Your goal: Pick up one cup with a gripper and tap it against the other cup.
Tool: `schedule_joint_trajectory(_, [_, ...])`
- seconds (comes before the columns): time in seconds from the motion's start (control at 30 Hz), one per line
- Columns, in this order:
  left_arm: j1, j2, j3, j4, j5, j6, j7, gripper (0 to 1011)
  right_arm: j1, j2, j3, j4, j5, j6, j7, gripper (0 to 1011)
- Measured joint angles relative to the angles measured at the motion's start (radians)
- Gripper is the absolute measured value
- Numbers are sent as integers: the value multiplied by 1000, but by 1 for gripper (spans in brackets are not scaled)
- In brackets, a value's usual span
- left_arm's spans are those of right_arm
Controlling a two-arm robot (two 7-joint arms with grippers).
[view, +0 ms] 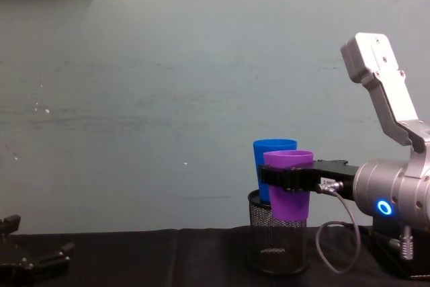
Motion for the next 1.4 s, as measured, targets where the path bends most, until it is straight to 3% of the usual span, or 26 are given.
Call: schedule_joint_trajectory(1.4, [0, 0, 0, 0, 0, 0, 0, 1000, 0, 0, 0, 0, 0, 0, 0, 717])
